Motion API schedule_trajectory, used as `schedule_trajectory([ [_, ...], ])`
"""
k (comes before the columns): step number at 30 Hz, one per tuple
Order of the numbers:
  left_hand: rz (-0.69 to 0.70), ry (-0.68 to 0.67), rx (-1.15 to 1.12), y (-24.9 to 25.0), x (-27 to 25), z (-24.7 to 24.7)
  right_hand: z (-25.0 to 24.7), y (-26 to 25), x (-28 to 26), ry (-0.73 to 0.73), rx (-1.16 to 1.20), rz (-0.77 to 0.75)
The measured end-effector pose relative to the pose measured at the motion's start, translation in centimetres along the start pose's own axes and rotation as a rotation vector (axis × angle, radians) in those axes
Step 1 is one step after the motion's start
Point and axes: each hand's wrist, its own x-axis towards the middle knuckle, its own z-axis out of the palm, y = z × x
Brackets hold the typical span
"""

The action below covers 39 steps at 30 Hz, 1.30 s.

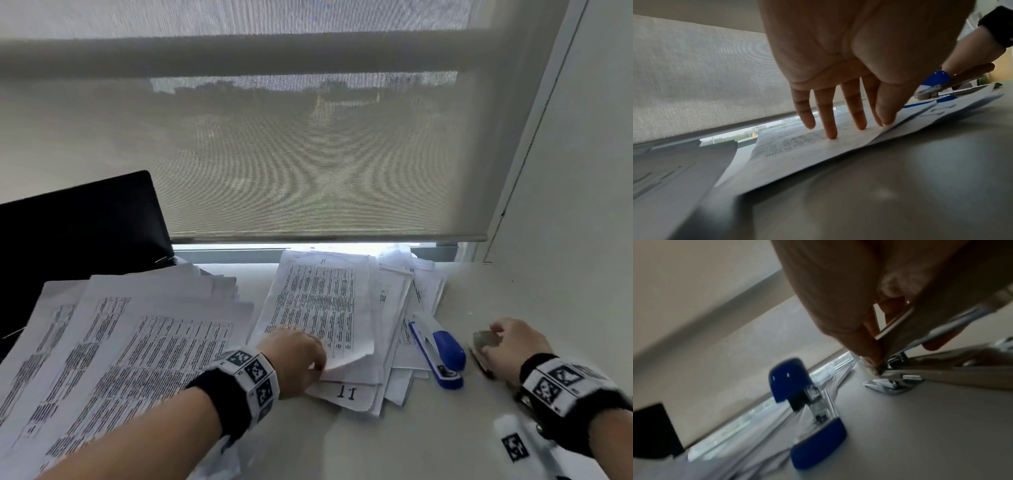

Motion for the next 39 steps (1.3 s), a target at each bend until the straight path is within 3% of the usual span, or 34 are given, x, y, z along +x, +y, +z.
schedule_trajectory([
  [9, -0.012, 0.147, -0.021, 5.7, -4.8, -3.1, -3.7, 0.0, -3.0, 0.135, 0.222, -0.196],
  [14, -0.045, 0.004, -0.164, 10.2, -9.1, -4.0, -5.6, -1.1, -6.6, 0.158, 0.318, -0.300],
  [17, -0.010, -0.129, -0.381, 12.4, -11.4, -4.2, -5.6, -1.4, -8.4, 0.147, 0.317, -0.345],
  [20, -0.129, -0.220, -0.655, 12.8, -11.9, -2.9, -5.0, -1.9, -10.3, 0.104, 0.297, -0.399],
  [21, -0.186, -0.214, -0.641, 12.5, -11.6, -2.1, -4.8, -2.1, -10.8, 0.087, 0.288, -0.414],
  [24, -0.316, -0.253, -0.255, 10.9, -11.2, 0.5, -4.1, -2.7, -12.2, 0.012, 0.236, -0.446],
  [25, -0.318, -0.278, -0.229, 10.5, -11.3, 1.3, -3.9, -3.0, -12.6, -0.011, 0.223, -0.466],
  [29, -0.225, -0.321, -0.301, 10.2, -11.5, 2.0, -2.8, -5.1, -14.4, -0.084, 0.149, -0.595],
  [32, -0.198, -0.229, -0.288, 9.5, -11.3, 1.7, -0.5, -7.0, -15.3, -0.200, 0.065, -0.631],
  [36, -0.387, -0.180, -0.102, 7.9, -11.4, 2.1, 2.8, -8.7, -15.9, -0.297, -0.016, -0.663],
  [39, -0.488, -0.271, -0.217, 7.0, -11.6, 3.6, 4.7, -9.9, -16.2, -0.358, -0.043, -0.708],
])
